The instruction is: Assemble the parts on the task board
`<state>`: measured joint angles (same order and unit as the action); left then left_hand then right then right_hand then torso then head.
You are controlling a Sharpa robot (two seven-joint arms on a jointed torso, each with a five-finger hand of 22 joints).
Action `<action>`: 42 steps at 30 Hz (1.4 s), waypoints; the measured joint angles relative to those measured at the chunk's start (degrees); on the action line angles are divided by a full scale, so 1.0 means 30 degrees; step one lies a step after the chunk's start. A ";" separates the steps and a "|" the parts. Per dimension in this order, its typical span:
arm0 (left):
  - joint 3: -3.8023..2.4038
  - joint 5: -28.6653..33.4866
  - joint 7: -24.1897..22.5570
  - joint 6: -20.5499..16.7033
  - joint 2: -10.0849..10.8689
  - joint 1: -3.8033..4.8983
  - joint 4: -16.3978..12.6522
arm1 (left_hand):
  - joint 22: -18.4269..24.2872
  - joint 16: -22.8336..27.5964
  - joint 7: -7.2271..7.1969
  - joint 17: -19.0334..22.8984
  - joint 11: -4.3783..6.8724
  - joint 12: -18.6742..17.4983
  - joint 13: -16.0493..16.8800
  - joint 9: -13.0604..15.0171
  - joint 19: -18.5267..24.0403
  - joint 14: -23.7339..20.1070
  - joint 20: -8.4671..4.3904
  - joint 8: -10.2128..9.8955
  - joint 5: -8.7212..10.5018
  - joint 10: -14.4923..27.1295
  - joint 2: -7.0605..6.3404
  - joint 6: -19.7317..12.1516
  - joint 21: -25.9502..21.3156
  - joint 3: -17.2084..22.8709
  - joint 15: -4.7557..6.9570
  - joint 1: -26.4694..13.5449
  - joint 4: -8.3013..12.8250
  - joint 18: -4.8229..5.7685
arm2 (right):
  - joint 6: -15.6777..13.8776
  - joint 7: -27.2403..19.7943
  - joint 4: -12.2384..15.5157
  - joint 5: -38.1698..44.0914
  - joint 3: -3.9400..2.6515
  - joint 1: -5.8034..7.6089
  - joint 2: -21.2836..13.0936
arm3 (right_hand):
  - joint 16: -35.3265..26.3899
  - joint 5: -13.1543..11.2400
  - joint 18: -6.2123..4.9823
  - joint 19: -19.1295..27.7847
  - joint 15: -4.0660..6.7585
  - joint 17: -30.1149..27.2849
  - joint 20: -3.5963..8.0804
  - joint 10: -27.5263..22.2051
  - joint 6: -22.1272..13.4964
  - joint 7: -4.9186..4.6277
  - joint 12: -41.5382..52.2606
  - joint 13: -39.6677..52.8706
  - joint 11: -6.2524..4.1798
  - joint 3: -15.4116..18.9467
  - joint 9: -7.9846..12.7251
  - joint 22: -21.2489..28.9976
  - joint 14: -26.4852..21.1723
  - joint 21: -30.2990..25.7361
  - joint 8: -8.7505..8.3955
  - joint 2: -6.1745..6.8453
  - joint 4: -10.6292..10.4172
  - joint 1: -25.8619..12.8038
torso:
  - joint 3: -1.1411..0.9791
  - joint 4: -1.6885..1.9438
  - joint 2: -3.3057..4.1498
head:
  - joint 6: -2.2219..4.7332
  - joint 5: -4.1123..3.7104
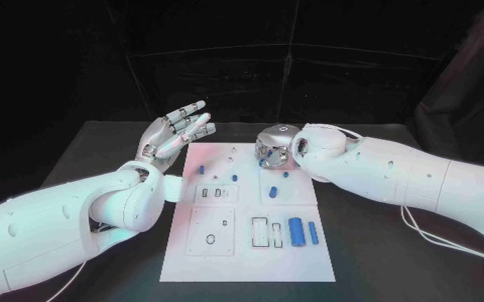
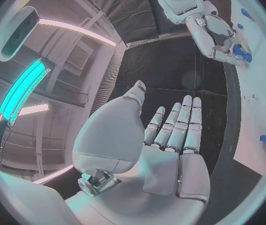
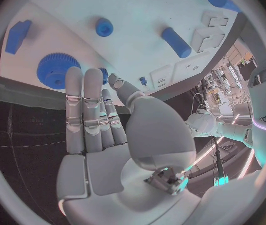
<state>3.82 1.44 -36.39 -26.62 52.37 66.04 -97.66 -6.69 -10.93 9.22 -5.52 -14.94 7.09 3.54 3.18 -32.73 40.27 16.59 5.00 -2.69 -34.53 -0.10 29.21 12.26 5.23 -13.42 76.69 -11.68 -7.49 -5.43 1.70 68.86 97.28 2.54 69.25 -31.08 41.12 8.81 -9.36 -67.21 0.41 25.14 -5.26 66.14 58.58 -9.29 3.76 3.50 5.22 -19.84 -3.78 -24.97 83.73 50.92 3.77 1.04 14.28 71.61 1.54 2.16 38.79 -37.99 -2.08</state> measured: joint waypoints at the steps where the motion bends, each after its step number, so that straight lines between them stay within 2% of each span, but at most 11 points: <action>1: 0.0000 0.0008 0.0002 0.0036 -0.0001 0.0000 0.0004 | 0.0000 0.0000 0.0000 0.0000 0.0000 0.0000 0.0000 0.0000 0.0000 0.0000 0.0000 0.0000 0.0000 0.0000 0.0000 0.0000 0.0000 0.0000 0.0000 0.0000 0.0000 0.0000 | 0.0026 0.0000 -0.0033 0.0008 0.0000 0.0000 0.0013 | 0.0056 0.0000 0.0001 0.0020 0.0000 0.0018 0.0019 0.0000 0.0052 0.0017 0.0000 0.0001 0.0000 -0.0045 0.0000 -0.0015 0.0000 0.0000 0.0000 0.0000 -0.0045 0.0000 | 0.0000 0.0000 0.0004 | -0.0009 0.0000; 6: 0.0000 0.0037 0.0011 0.0182 -0.0002 0.0003 0.0033 | 0.0001 0.0000 0.0030 0.0020 -0.0067 0.0077 -0.0001 -0.0001 0.0001 -0.0001 0.0001 -0.0001 0.0000 -0.0067 0.0000 0.0166 0.0000 -0.0053 0.0000 0.0000 0.0053 -0.0005 | 0.0194 0.0001 -0.0141 0.0042 0.0000 0.0000 0.0052 | 0.0303 0.0068 -0.0026 0.0086 0.0000 0.0176 -0.0048 0.0107 0.0391 0.0009 0.0000 0.0000 -0.0034 -0.0596 -0.0042 -0.0166 0.0000 0.0297 0.0000 -0.0105 -0.0083 -0.0104 | 0.0002 -0.0005 0.0011 | -0.0117 0.0055; 7: 0.0000 0.0042 0.0012 0.0199 -0.0002 0.0004 0.0040 | 0.0001 0.0000 0.0030 0.0020 -0.0067 0.0077 -0.0002 -0.0002 0.0000 -0.0001 0.0001 -0.0001 0.0000 -0.0066 0.0000 0.0166 -0.0001 -0.0053 0.0000 0.0000 0.0053 -0.0005 | 0.0225 0.0002 -0.0162 0.0048 0.0000 0.0000 0.0059 | 0.0373 0.0068 -0.0304 0.0086 0.0000 0.0216 -0.0048 0.0138 0.0417 -0.0018 0.0000 -0.0001 -0.0001 -0.0705 -0.0041 -0.0192 0.0000 0.0310 0.0000 -0.0104 -0.0068 -0.0105 | 0.0002 -0.0013 0.0015 | -0.0132 0.0060; 19: 0.0000 0.0073 0.0020 0.0290 -0.0012 0.0006 0.0096 | 0.0019 0.0001 0.0030 0.0042 -0.0001 0.0077 -0.0003 0.0014 -0.0135 0.0066 0.0003 0.0022 0.0000 -0.0133 0.0065 0.0166 -0.0001 -0.0011 0.0067 -0.0065 0.0115 -0.0008 | 0.0508 0.0008 -0.0530 0.0140 0.0002 0.0000 0.0234 | 0.0848 0.0068 -0.0302 0.0249 0.0002 0.0501 -0.0025 0.0344 0.0659 0.0075 0.0000 -0.0001 -0.0071 -0.1392 -0.0039 -0.0436 -0.0142 0.0779 0.0000 -0.0104 -0.0244 -0.0104 | 0.0029 -0.0027 0.0037 | -0.0320 0.0145; 25: 0.0000 0.0080 0.0005 0.0267 -0.0016 0.0006 0.0120 | 0.0054 0.0001 0.0028 0.0076 -0.0001 0.0077 -0.0004 0.0014 -0.0134 0.0066 0.0003 0.0108 0.0001 -0.0133 0.0123 0.0300 0.0000 -0.0010 0.0067 -0.0005 0.0229 -0.0010 | 0.0492 -0.0038 -0.0626 0.0167 0.0001 0.0001 0.0345 | 0.2221 -0.0834 -0.0298 0.0299 0.0002 0.1825 0.0025 0.0682 0.0970 0.0113 0.0000 0.0021 -0.0136 -0.2113 -0.0034 -0.0671 -0.0142 0.1276 -0.0003 -0.0103 -0.0575 -0.0102 | 0.0037 -0.0038 0.0051 | -0.0388 0.0159; 33: 0.0000 0.0087 -0.0008 0.0242 -0.0016 0.0012 0.0150 | 0.0067 0.0002 0.0028 0.0093 -0.0001 0.0077 -0.0019 0.0011 -0.0267 0.0065 0.0007 0.0107 0.0000 -0.0132 0.0143 0.0299 -0.0001 -0.0050 0.0067 0.0014 0.0268 -0.0011 | 0.0495 -0.0083 -0.0802 0.0182 -0.0004 0.0005 0.0516 | 0.2838 -0.1132 -0.0300 0.0435 0.0002 0.2414 0.0022 0.0819 0.1050 0.0171 0.0000 0.0019 -0.0136 -0.2484 -0.0040 -0.0822 -0.0142 0.1552 -0.0006 -0.0023 -0.0762 -0.0181 | 0.0059 -0.0049 0.0053 | -0.0449 0.0126; 35: 0.0000 0.0088 -0.0010 0.0237 -0.0016 0.0018 0.0162 | 0.0070 0.0002 0.0028 0.0093 -0.0002 0.0077 -0.0019 0.0011 -0.0267 0.0065 0.0007 0.0107 0.0000 -0.0132 0.0143 0.0299 -0.0001 -0.0050 0.0067 0.0014 0.0267 -0.0010 | 0.0498 -0.0082 -0.0816 0.0188 -0.0005 0.0006 0.0532 | 0.3118 -0.1225 -0.0301 0.0434 0.0009 0.2694 0.0022 0.0922 0.1132 0.0140 0.0000 0.0019 -0.0240 -0.2546 -0.0040 -0.0864 -0.0134 0.1576 -0.0006 0.0048 -0.0825 -0.0251 | 0.0062 -0.0049 0.0053 | -0.0463 0.0104; 42: 0.0000 0.0092 -0.0014 0.0211 -0.0016 0.0025 0.0217 | 0.0068 0.0002 0.0028 0.0115 -0.0002 0.0077 -0.0019 0.0009 -0.0267 0.0065 0.0008 0.0107 0.0001 -0.0132 0.0142 0.0299 -0.0001 -0.0052 0.0067 0.0015 0.0371 -0.0011 | 0.0525 -0.0041 -0.0907 0.0210 -0.0006 0.0008 0.0607 | 0.3268 -0.1226 -0.0298 0.0434 0.0074 0.2893 0.0022 0.0921 0.1178 0.0182 0.0000 0.0018 -0.0239 -0.2622 -0.0034 -0.0920 -0.0069 0.1767 -0.0053 0.0125 -0.0900 -0.0328 | 0.0071 -0.0049 0.0053 | -0.0425 0.0108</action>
<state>3.82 1.71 -36.43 -25.99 52.32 66.11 -97.01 -6.49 -10.93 9.30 -5.17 -14.95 7.32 3.49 3.21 -33.53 40.47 16.61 5.32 -2.68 -34.93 0.33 30.11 12.26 5.08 -13.22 76.73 -10.57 -7.52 -3.85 1.58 66.14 97.91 2.52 69.27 -29.26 50.93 5.13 -10.25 -65.91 0.63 33.81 -5.20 68.90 62.11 -8.75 3.76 3.56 4.50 -27.70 -3.88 -27.73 83.53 56.22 3.61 1.42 11.58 70.63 1.76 2.01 38.95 -39.27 -1.76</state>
